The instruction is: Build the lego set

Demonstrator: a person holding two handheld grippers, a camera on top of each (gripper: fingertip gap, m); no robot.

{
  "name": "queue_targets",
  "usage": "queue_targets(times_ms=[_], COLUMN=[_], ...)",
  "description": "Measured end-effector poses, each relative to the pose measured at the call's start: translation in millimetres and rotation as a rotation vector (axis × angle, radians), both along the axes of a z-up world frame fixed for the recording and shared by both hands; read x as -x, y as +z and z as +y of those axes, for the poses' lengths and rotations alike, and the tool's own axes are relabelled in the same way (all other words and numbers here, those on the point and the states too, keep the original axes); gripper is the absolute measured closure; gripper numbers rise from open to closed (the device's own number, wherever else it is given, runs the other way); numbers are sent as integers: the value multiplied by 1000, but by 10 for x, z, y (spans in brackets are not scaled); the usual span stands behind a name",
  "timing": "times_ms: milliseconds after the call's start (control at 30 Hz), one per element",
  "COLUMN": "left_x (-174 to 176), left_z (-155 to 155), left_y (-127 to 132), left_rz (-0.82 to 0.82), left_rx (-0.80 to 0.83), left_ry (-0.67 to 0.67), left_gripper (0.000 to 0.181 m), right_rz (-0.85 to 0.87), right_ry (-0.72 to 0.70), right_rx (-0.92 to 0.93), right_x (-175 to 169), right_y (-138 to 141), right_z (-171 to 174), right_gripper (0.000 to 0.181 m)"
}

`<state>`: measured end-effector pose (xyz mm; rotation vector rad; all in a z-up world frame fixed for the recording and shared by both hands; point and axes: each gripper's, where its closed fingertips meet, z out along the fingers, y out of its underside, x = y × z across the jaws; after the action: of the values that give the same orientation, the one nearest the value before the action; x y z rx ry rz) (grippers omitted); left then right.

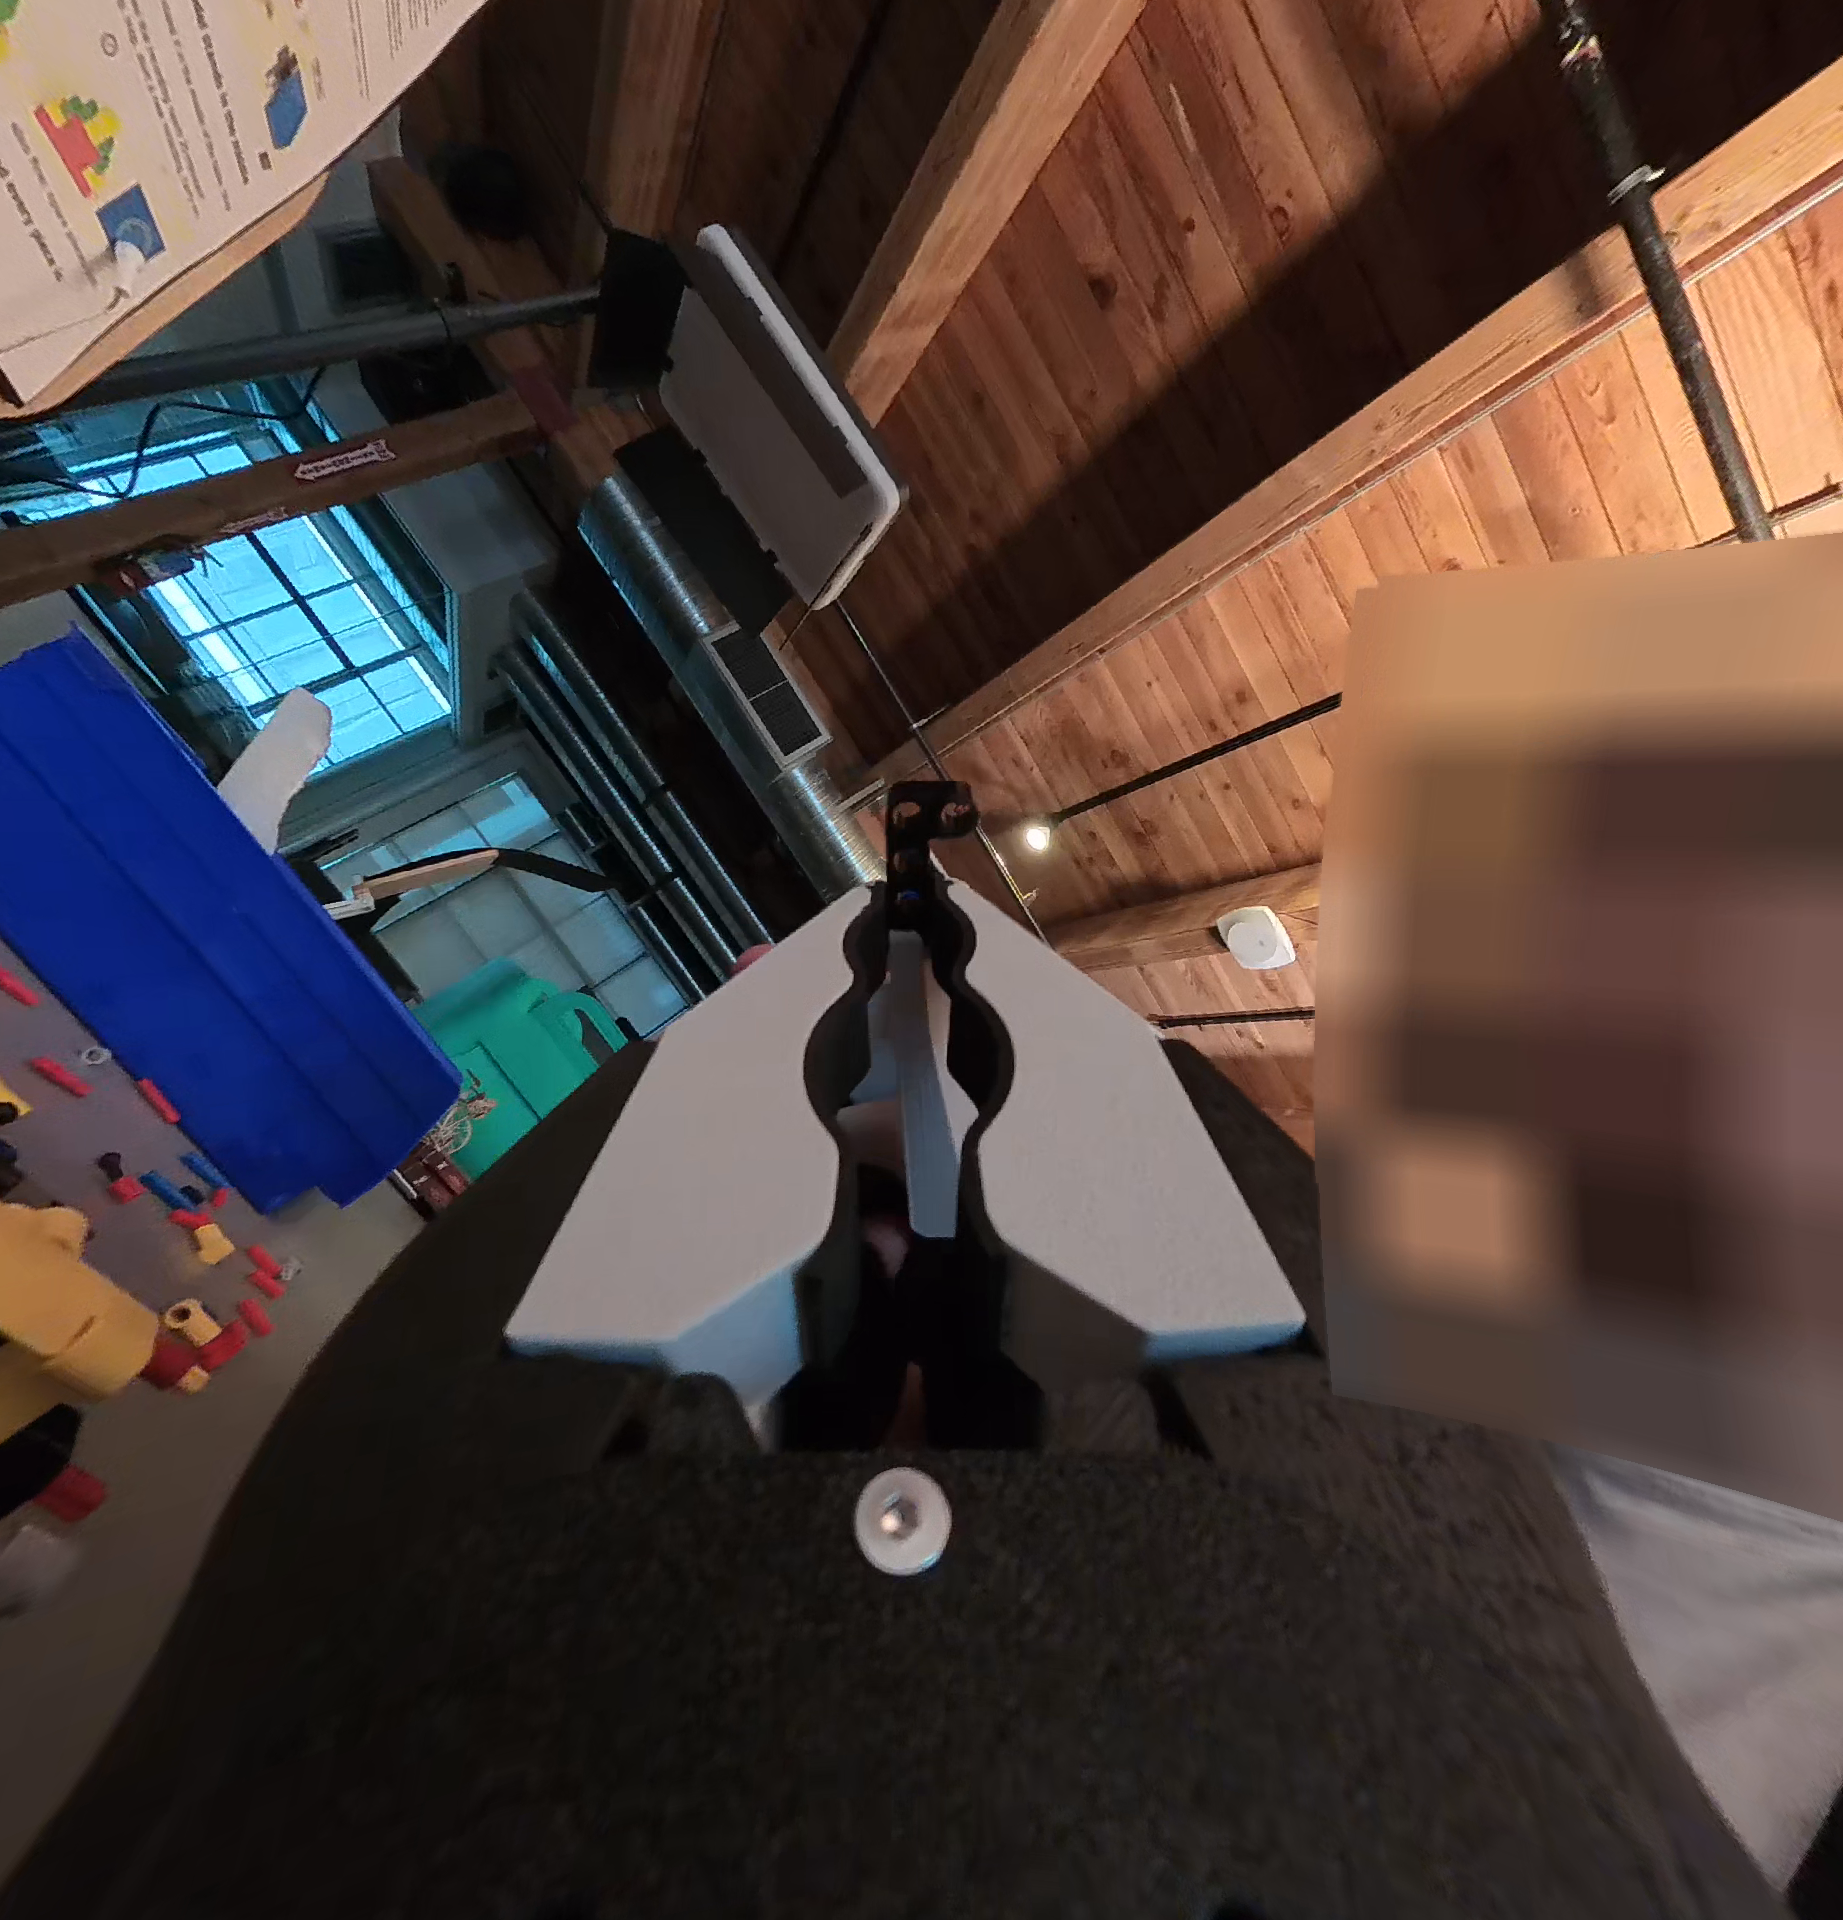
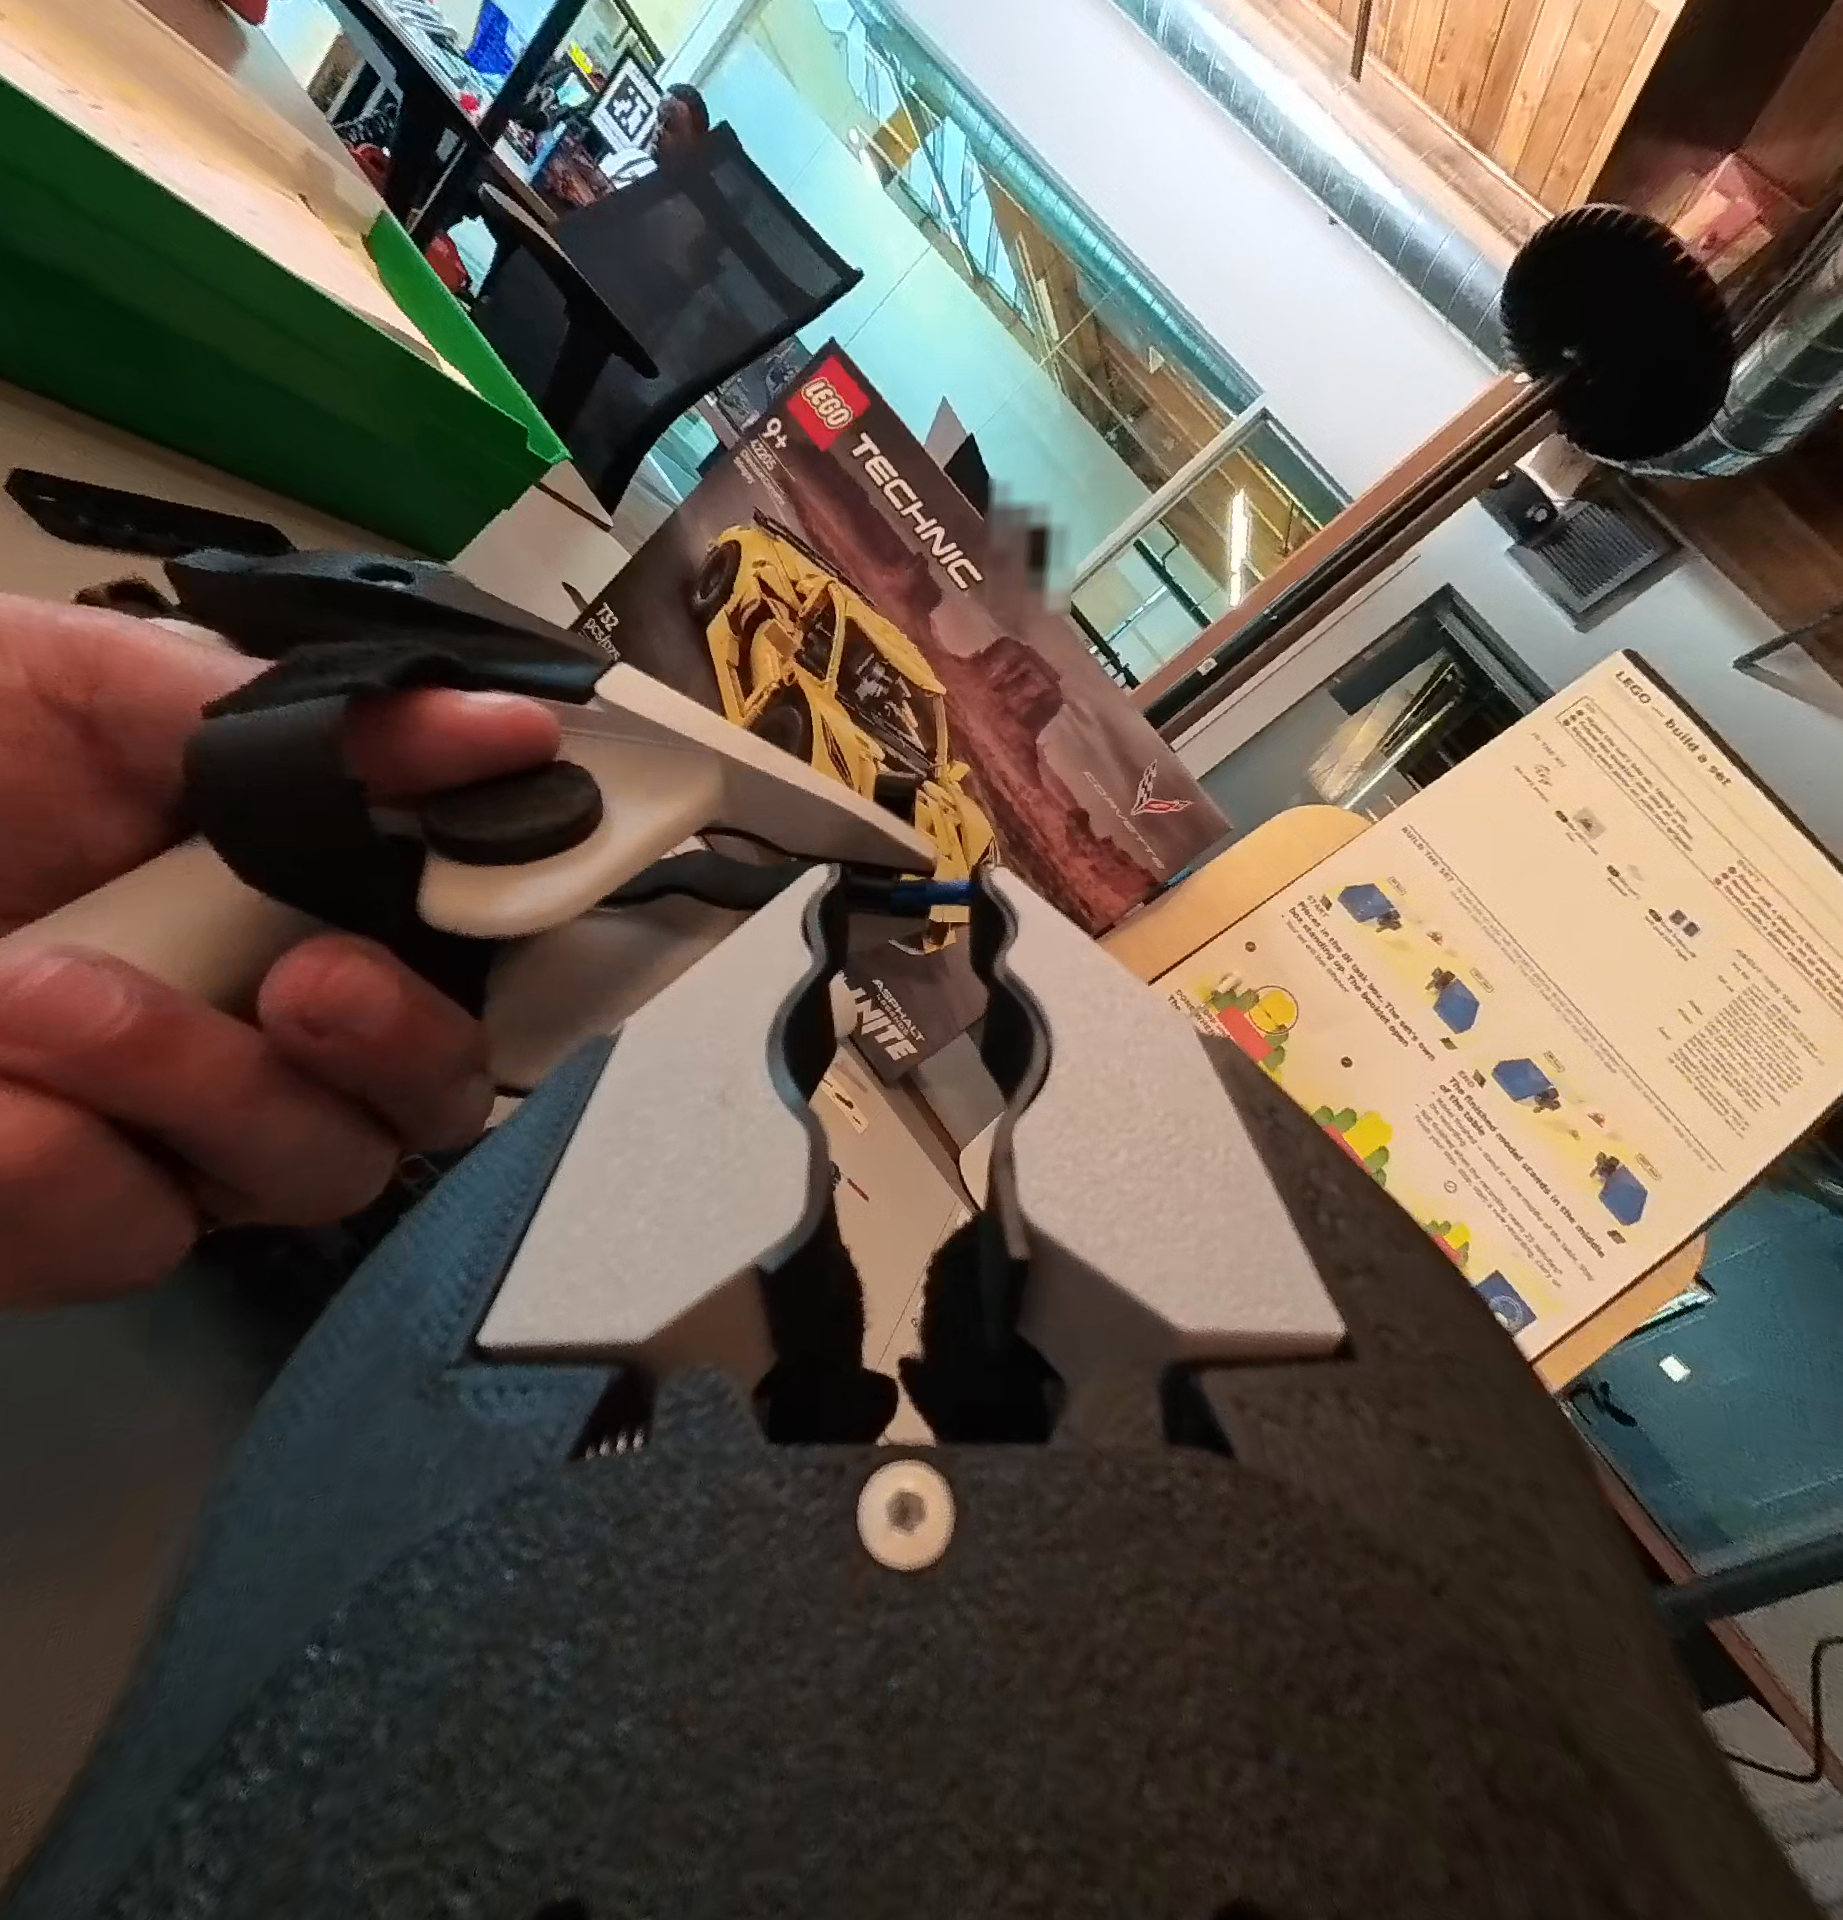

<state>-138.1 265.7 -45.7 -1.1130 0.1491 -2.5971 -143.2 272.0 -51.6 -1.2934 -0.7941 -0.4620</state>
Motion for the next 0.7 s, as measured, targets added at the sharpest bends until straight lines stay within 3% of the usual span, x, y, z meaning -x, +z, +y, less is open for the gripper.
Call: queue_targets(times_ms=[433,700], left_x=[-3,-17], left_z=[14,-43], left_y=[-39,-41], left_rz=[-22,-3], left_rx=[70,23], left_ry=[-25,-49], left_gripper=[174,174], right_rz=[-52,-7], right_ry=[-45,22], right_rx=[-31,26], right_x=[-16,-3], right_y=[-34,-73], right_z=[6,-32], right_gripper=[160,165])
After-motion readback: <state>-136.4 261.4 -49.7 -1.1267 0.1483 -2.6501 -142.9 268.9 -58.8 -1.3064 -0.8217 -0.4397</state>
